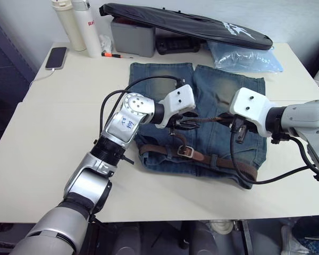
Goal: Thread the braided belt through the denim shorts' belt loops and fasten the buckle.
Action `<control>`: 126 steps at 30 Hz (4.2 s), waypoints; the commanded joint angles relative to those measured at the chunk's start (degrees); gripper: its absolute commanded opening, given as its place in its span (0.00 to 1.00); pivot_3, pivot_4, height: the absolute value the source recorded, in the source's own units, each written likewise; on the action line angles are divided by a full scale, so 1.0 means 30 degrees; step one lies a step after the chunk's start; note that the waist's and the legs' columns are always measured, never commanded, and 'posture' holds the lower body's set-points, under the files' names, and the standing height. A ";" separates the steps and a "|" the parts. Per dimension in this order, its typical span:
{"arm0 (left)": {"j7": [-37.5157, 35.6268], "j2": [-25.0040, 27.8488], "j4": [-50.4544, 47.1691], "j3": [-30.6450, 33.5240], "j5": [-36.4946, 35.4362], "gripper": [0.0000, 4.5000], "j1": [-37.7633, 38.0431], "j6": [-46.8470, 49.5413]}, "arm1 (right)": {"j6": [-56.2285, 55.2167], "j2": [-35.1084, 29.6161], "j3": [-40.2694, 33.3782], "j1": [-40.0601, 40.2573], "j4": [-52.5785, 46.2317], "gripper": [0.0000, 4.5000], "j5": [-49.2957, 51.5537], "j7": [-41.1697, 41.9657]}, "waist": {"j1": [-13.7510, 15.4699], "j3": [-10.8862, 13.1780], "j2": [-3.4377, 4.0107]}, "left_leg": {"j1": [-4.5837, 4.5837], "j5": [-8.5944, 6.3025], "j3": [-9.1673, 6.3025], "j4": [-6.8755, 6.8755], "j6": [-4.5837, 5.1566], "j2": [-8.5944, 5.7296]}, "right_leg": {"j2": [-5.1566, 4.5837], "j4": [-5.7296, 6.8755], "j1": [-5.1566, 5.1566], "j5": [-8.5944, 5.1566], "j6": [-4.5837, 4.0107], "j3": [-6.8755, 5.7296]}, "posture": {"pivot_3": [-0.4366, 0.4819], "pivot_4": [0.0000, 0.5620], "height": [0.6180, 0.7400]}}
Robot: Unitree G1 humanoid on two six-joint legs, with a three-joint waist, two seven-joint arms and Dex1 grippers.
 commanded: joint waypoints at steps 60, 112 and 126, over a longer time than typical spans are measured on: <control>-0.1117 0.0184 0.2027 0.0058 0.1356 0.00 -0.1084 -0.1780 | -0.0987 0.2616 0.3393 0.6611 -0.4444 0.99 -0.5293 -0.3859 | -0.0004 -0.0003 0.0004 | 0.0008 -0.0003 -0.0017 0.0077 0.0005 0.0000 | -0.0004 0.0106 0.0000 -0.0001 -0.0002 0.0019 | 0.48 0.27 1.00; -0.3602 0.2263 0.3659 -0.0396 0.2757 0.00 -0.1588 -0.3689 | 0.1111 0.7285 0.1430 0.6713 -0.3845 0.01 -0.7708 -0.7788 | -0.0029 -0.0005 0.0007 | 0.0010 -0.0003 -0.0016 0.0083 0.0005 0.0000 | -0.0004 0.0128 -0.0002 -0.0001 -0.0003 0.0022 | 0.48 0.27 1.00; -0.2617 0.3384 0.2506 -0.0941 0.4318 0.00 -0.1748 -0.3519 | 0.4353 0.9047 0.0599 0.7067 -0.4365 0.01 -0.6849 -0.8378 | -0.0053 -0.0008 0.0012 | 0.0012 -0.0003 -0.0016 0.0082 0.0005 0.0000 | -0.0003 0.0137 -0.0004 -0.0001 -0.0003 0.0025 | 0.48 0.27 1.00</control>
